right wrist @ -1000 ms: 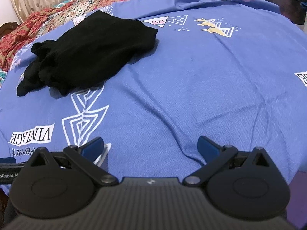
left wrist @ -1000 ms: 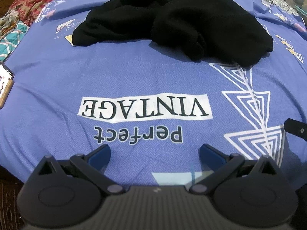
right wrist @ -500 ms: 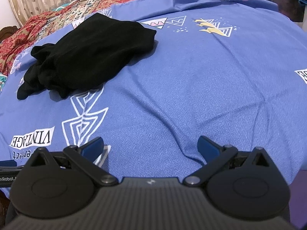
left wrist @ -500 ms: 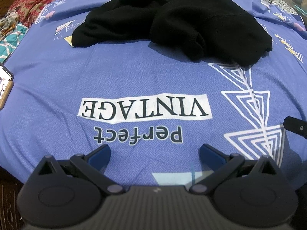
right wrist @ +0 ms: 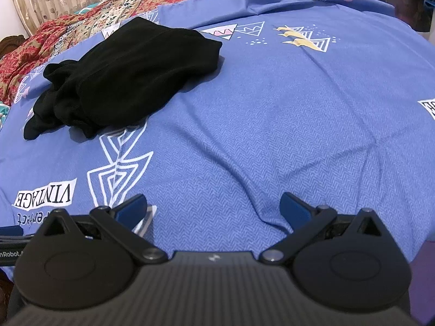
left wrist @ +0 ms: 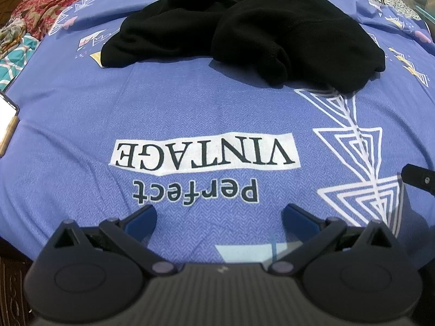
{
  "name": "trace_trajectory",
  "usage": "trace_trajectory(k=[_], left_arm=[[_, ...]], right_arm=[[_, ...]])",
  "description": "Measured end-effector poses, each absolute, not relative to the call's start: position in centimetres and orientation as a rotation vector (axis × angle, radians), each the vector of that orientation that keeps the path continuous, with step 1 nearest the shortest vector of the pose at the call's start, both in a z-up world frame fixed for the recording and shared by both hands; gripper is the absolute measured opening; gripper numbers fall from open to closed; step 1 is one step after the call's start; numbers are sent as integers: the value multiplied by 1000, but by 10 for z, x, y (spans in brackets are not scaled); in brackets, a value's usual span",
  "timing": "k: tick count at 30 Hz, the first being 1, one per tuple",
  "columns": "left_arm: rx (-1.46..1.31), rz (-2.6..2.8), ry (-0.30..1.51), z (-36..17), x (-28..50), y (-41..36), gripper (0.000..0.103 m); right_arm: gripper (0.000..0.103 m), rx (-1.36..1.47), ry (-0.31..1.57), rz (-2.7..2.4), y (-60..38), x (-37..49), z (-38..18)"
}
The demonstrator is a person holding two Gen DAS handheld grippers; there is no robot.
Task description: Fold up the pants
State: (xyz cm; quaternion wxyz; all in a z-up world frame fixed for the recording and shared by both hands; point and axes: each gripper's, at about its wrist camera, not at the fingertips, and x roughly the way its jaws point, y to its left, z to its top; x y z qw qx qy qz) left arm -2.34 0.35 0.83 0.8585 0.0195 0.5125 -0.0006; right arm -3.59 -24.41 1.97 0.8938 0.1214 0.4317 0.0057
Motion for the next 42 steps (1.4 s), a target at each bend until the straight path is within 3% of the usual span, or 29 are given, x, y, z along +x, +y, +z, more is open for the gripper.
trace_trajectory(k=[19, 27, 31, 38, 40, 42], left_arm=[[39, -4, 1073, 8, -23, 3, 103], [11, 10, 973, 25, -23, 8, 103], [-11, 20, 940, 30, -19, 13, 103], [-57, 51, 934, 31, -14, 29, 103], [-70, 65, 927, 32, -14, 35, 103], [-87, 80, 924, 34, -13, 42, 103]], right_arm=[[101, 253, 881, 5, -245, -39, 22], [53, 271, 832, 1, -254, -31, 34], [42, 248, 800, 32, -253, -18, 44], [43, 213, 745, 115, -236, 31, 68], [49, 188, 733, 166, -223, 45, 74], [63, 127, 720, 220, -204, 57, 78]])
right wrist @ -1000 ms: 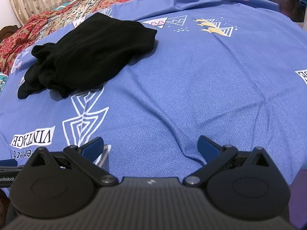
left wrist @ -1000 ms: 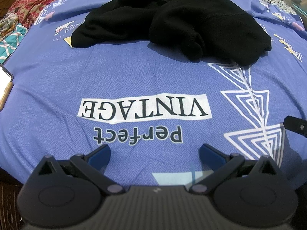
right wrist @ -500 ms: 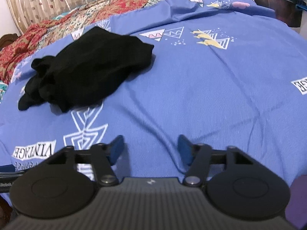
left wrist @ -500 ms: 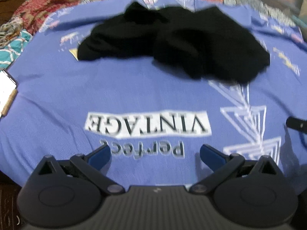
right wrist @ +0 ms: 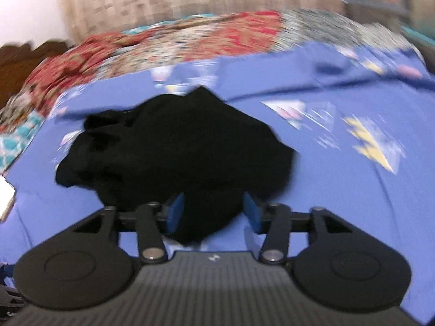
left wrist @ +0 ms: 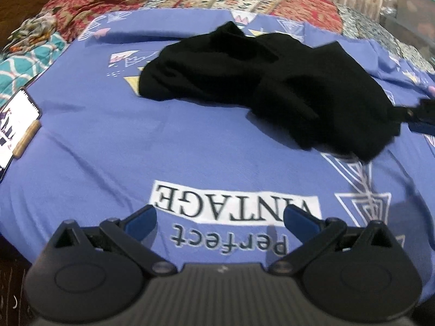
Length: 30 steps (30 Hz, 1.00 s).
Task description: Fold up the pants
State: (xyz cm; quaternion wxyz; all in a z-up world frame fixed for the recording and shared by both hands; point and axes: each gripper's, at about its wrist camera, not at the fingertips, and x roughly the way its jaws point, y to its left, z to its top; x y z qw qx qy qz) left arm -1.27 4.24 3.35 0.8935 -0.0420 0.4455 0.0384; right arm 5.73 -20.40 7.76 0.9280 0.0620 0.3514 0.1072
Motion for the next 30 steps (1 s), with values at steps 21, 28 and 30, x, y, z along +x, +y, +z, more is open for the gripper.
trace_trajectory(k=[21, 28, 30], left_arm=[[-224, 149, 867, 66, 54, 101, 103], [-239, 87, 919, 51, 98, 70, 103], [-215, 83, 951, 40, 115, 60, 103]], right_arm=[[4, 482, 518, -18, -348, 92, 152], [4, 525, 498, -265, -413, 41, 140], [10, 471, 541, -313, -415, 31, 127]])
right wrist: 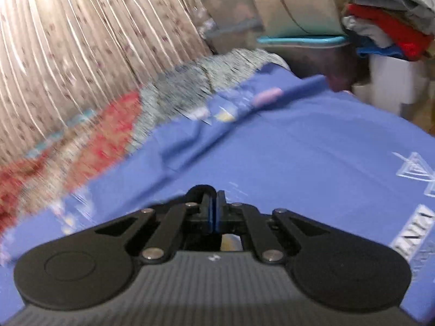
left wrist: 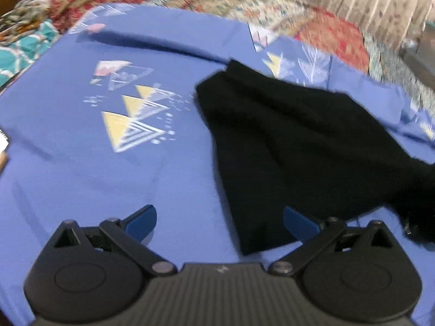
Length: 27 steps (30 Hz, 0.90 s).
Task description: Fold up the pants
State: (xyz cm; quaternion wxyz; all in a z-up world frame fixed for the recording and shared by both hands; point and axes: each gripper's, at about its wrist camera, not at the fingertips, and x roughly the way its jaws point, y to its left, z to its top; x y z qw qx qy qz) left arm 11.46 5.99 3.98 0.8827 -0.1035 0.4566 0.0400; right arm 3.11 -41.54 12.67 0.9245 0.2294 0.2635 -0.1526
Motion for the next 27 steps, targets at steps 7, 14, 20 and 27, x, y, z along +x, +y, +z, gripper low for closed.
trace_trajectory(k=[7, 14, 20, 27], left_arm=[[-297, 35, 1058, 14, 146, 36, 46], [-222, -11, 882, 66, 130, 23, 10], [-125, -31, 589, 184, 131, 30, 9], [-28, -75, 346, 295, 167, -19, 9]], right_arm=[[66, 305, 546, -228, -384, -1, 111], [70, -50, 695, -9, -300, 49, 64], [15, 98, 757, 36, -311, 59, 80], [2, 485, 520, 308, -359, -3, 177]])
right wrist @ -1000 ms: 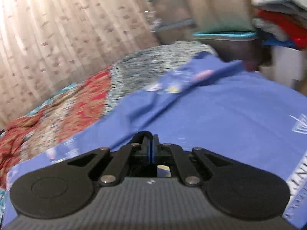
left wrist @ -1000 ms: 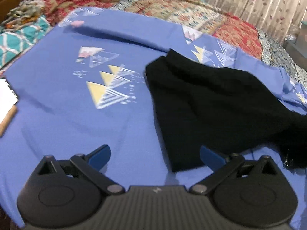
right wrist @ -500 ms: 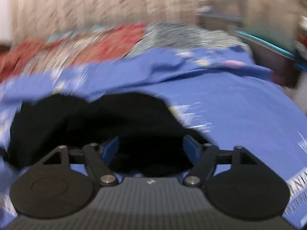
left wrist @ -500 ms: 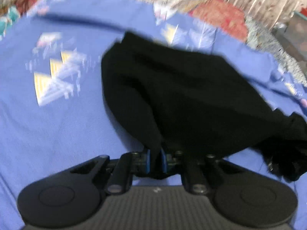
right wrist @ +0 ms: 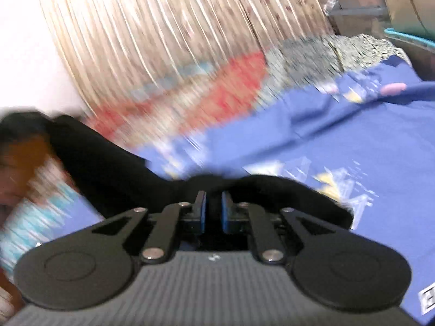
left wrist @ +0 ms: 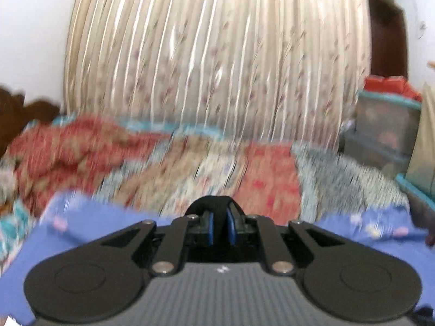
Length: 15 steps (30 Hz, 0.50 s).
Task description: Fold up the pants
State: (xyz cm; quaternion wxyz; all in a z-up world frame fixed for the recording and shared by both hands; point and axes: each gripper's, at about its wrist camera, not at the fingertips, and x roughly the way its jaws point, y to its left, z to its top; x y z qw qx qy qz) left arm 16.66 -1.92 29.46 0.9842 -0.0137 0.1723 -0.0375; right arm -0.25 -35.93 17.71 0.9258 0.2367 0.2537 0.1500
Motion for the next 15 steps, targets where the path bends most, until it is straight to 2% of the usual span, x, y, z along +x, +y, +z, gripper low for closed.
trace_trajectory(k=[4, 5, 7, 10, 11, 12, 13, 14, 15], left_arm=[[2, -72, 260, 311, 195, -67, 10], [22, -53, 274, 304, 209, -82, 13], [106, -41, 353, 285, 232, -107, 14], [181, -94, 513, 237, 247, -132, 14], [183, -119, 540, 224, 243, -132, 15], [189, -132, 556, 212, 238, -130, 18], [186, -141, 562, 204, 230, -125, 19], [173, -154, 560, 199, 222, -117, 23], [155, -167, 556, 197, 214, -107, 24]], right_arm=[[2, 536, 338, 274, -381, -29, 209], [3, 486, 321, 200, -382, -30, 211], [7, 390, 359, 75, -376, -27, 205], [11, 412, 440, 120, -366, -22, 184], [22, 401, 467, 140, -358, -18, 176], [44, 379, 495, 162, -345, -15, 170], [55, 355, 521, 184, -333, -8, 164], [66, 329, 545, 210, -320, -1, 157], [65, 301, 564, 247, -306, 9, 152]])
